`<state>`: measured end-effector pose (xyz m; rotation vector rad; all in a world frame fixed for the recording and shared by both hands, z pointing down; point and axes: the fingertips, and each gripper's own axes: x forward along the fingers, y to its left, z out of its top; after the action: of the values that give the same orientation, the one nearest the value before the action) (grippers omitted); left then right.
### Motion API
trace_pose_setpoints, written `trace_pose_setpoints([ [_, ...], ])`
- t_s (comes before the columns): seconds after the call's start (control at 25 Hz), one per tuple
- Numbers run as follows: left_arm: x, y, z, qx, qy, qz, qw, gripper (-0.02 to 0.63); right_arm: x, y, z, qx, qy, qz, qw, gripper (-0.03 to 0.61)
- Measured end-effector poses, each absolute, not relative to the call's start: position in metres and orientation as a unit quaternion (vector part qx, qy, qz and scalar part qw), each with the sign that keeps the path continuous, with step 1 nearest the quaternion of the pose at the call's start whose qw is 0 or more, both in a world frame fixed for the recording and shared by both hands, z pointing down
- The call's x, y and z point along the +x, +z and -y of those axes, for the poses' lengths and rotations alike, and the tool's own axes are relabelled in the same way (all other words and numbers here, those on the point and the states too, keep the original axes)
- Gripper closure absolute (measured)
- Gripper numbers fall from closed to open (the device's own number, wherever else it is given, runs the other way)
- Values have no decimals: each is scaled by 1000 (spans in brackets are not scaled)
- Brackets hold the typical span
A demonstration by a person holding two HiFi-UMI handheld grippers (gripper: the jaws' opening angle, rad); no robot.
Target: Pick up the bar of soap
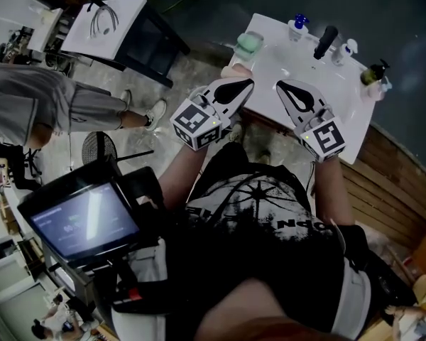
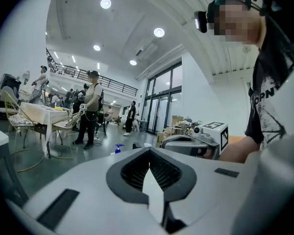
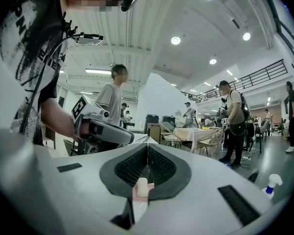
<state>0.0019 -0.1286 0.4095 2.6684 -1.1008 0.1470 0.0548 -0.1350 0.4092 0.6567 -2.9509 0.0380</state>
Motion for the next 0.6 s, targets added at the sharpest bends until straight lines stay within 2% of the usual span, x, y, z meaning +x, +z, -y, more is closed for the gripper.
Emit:
trace_pose_setpoints([
  [0.2, -15, 416, 151, 922, 51, 362, 128, 602, 38, 420, 154, 222, 17, 972, 79, 563],
  [0.6, -67, 418, 217, 934, 46, 332, 124, 601, -14, 423, 216, 256, 1, 964, 75, 563],
])
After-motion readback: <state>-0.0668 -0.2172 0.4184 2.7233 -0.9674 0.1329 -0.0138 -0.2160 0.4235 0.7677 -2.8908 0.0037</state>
